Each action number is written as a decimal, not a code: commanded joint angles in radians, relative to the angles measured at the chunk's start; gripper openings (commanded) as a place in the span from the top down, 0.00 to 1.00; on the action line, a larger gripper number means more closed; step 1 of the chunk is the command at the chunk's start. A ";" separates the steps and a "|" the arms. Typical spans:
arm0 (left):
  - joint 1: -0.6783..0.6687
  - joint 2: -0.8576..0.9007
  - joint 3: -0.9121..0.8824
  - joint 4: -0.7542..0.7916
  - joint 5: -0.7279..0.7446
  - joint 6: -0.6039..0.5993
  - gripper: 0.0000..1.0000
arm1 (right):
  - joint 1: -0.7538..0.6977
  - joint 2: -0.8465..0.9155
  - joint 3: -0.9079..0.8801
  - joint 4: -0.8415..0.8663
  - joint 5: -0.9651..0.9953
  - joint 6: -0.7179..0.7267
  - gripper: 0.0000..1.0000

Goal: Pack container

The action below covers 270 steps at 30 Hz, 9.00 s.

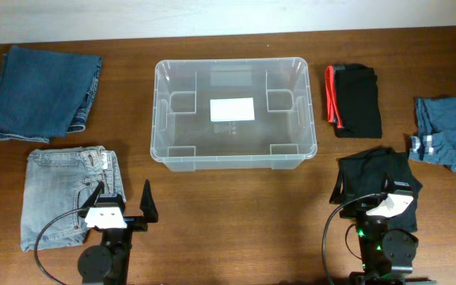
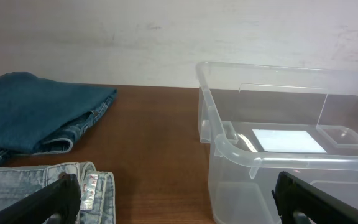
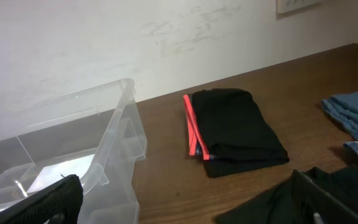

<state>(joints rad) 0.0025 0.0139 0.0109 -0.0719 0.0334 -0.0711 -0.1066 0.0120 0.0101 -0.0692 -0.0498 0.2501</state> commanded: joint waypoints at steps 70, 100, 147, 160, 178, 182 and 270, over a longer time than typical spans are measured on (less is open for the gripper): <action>0.004 -0.007 -0.002 -0.008 -0.004 0.008 0.01 | 0.008 -0.008 -0.005 0.008 -0.168 0.166 0.02; 0.004 -0.007 -0.002 -0.008 -0.004 0.008 0.01 | 0.007 0.794 1.117 -0.737 0.183 0.010 0.01; 0.004 -0.007 -0.002 -0.008 -0.004 0.008 0.01 | -0.267 2.242 1.973 -1.114 -0.269 -0.767 0.02; 0.004 -0.007 -0.002 -0.008 -0.004 0.008 0.01 | -0.265 2.291 1.971 -1.084 -0.272 -0.767 0.01; 0.004 -0.007 -0.002 -0.008 -0.004 0.008 0.01 | -0.213 2.353 1.971 -0.966 -0.294 -0.822 0.01; 0.004 -0.007 -0.002 -0.008 -0.004 0.008 0.01 | -0.214 2.353 1.971 -0.962 -0.279 -0.822 0.01; 0.004 -0.007 -0.002 -0.008 -0.004 0.008 0.01 | -0.274 2.509 1.913 -0.911 -0.354 -0.620 0.86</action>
<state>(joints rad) 0.0025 0.0120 0.0113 -0.0727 0.0326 -0.0711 -0.3874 2.4313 1.9652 -0.9642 -0.4992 -0.3870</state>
